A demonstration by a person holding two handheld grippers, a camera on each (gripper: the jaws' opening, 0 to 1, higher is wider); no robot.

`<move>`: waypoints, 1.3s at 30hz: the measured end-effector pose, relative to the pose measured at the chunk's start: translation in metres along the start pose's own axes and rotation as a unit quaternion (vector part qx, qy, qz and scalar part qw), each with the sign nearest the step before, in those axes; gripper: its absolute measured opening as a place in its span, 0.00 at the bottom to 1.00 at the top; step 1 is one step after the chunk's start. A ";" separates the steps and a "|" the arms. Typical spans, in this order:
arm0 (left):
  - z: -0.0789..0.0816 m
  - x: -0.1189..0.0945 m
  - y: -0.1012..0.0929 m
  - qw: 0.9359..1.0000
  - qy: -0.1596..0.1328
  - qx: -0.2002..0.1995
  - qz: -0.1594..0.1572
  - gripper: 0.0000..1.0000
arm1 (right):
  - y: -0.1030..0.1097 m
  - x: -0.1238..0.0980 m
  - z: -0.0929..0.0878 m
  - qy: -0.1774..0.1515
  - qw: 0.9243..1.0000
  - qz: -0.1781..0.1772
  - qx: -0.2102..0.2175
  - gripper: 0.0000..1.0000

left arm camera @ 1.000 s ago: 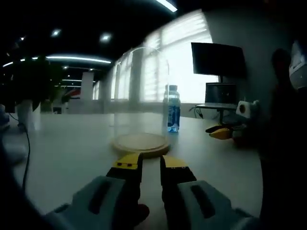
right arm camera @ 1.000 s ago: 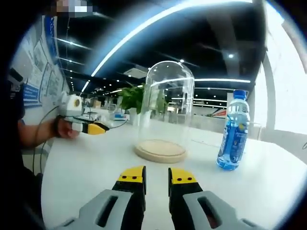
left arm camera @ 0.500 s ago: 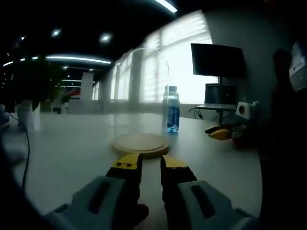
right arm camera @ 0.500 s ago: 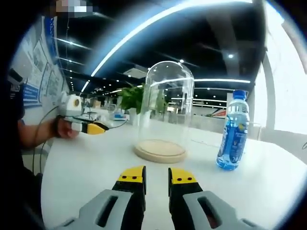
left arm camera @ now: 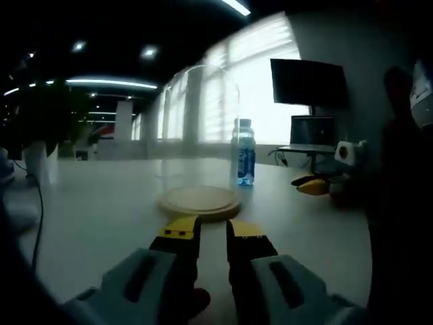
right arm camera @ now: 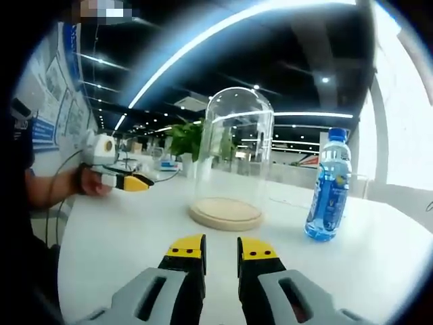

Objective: Open the cover put in the Mizone put the cover back on

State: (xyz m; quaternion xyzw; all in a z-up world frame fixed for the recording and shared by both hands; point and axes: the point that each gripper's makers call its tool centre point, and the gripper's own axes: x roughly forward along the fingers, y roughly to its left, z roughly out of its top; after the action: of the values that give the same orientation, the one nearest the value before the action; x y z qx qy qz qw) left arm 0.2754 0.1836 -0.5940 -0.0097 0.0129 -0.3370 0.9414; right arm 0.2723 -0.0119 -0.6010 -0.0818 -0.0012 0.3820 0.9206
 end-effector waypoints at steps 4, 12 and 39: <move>0.000 0.000 0.000 1.000 -0.001 0.000 -0.001 0.12 | 0.000 0.000 0.000 0.000 1.000 -0.001 0.000 0.12; 0.001 0.000 0.000 1.000 -0.001 -0.001 0.000 0.12 | -0.001 0.000 0.000 -0.001 1.000 0.001 0.006 0.12; 0.005 0.000 0.001 1.000 -0.014 -0.011 -0.002 0.12 | -0.019 -0.002 0.003 -0.014 0.997 -0.030 0.065 0.11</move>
State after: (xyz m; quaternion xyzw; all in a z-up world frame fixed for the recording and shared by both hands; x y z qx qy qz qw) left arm 0.2759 0.1846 -0.5890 -0.0245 0.0034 -0.3383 0.9407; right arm 0.2841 -0.0266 -0.5950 -0.0159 0.0082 0.3547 0.9348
